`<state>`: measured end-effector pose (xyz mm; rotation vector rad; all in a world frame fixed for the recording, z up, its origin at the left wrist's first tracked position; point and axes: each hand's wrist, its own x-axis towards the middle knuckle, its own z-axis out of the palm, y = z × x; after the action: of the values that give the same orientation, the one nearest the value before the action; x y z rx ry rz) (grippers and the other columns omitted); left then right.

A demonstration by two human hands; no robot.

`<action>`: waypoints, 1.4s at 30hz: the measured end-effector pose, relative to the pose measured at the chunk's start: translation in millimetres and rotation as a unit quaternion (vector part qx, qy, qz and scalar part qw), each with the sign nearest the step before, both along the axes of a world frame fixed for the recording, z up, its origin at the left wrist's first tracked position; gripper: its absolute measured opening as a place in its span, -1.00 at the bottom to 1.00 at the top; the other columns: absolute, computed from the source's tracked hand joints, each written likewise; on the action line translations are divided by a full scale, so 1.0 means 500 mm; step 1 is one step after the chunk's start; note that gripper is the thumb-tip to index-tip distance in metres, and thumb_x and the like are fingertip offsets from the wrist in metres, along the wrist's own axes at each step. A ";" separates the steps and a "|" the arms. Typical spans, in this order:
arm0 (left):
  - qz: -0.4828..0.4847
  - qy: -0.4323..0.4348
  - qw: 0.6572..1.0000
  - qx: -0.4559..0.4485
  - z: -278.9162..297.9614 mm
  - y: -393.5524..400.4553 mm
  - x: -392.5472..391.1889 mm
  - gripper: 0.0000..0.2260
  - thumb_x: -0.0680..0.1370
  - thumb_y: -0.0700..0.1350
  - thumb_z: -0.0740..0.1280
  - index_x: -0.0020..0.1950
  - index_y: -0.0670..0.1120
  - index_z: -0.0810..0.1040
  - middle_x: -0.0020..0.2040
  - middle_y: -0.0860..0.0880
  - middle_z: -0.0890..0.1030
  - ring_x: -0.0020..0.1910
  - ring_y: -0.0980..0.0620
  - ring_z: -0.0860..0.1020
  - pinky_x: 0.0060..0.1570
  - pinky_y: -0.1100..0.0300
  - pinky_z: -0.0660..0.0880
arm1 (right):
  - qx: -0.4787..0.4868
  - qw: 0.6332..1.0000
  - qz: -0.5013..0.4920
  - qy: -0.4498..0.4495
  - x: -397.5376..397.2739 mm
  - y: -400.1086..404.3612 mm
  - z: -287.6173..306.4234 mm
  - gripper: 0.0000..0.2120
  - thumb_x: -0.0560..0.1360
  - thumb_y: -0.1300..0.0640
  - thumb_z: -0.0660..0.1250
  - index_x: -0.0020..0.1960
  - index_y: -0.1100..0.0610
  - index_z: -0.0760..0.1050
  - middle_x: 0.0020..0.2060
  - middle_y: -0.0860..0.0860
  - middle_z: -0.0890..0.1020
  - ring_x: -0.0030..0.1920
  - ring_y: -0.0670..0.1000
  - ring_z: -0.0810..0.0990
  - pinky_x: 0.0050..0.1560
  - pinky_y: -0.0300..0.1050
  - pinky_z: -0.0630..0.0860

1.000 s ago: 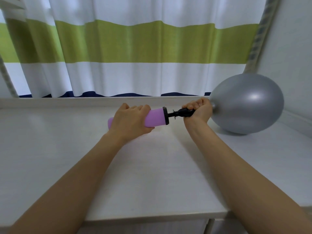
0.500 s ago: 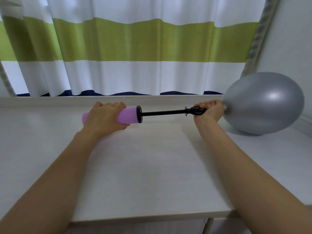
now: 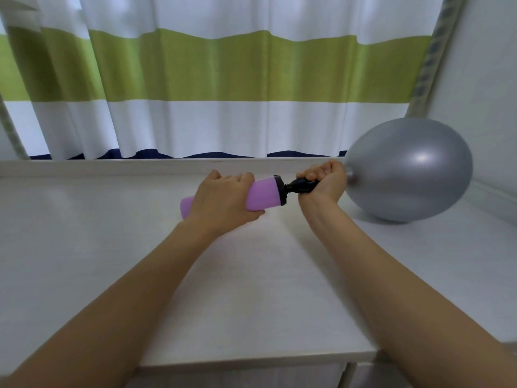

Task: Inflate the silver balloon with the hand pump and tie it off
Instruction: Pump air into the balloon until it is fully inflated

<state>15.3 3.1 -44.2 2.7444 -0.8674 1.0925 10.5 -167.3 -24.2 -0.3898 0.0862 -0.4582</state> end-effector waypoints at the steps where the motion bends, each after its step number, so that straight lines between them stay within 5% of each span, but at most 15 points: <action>1: 0.000 0.000 1.000 -0.003 -0.002 -0.001 0.001 -0.61 0.33 0.18 0.37 -0.04 -0.07 0.45 -0.20 0.00 0.60 -0.32 -0.08 0.48 -0.13 0.11 0.27 | -0.005 1.000 0.001 0.004 0.000 -0.002 0.000 -0.67 0.49 0.23 0.06 -0.43 0.06 0.10 -0.68 -0.09 0.18 -0.67 -0.06 0.19 -0.49 -0.27 0.30; 6: -0.012 -0.001 1.000 -0.015 -0.007 0.009 0.014 -0.63 0.32 0.17 0.38 -0.07 -0.05 0.44 -0.23 0.03 0.59 -0.37 -0.01 0.34 -0.15 0.11 0.29 | -0.028 1.000 -0.002 0.010 0.001 -0.012 0.001 -0.67 0.48 0.26 0.01 -0.44 0.07 0.10 -0.68 -0.08 0.18 -0.67 -0.05 0.21 -0.42 -0.24 0.31; 22: 0.059 0.048 0.996 -0.047 -0.006 0.164 0.057 -0.66 0.31 0.08 0.43 0.01 0.05 0.46 -0.18 0.08 0.54 -0.18 -0.02 0.48 0.00 0.02 0.30 | 0.038 0.998 -0.052 0.007 0.005 -0.076 -0.001 -0.70 0.48 0.25 -0.01 -0.41 0.07 0.10 -0.67 -0.08 0.20 -0.66 -0.04 0.22 -0.45 -0.29 0.30; 42: 0.001 -0.019 1.000 -0.014 0.005 0.002 0.001 -0.61 0.34 0.15 0.38 0.01 -0.08 0.48 -0.16 -0.02 0.61 -0.20 -0.10 0.54 -0.01 0.03 0.31 | -0.007 1.000 -0.014 -0.002 -0.003 -0.008 0.013 -0.63 0.52 0.21 0.07 -0.44 0.07 0.10 -0.68 -0.08 0.18 -0.68 -0.04 0.20 -0.43 -0.23 0.29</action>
<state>15.9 4.1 -42.0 2.7119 -0.8480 1.1507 9.2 -171.5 -17.8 -0.4012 0.0849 -0.4873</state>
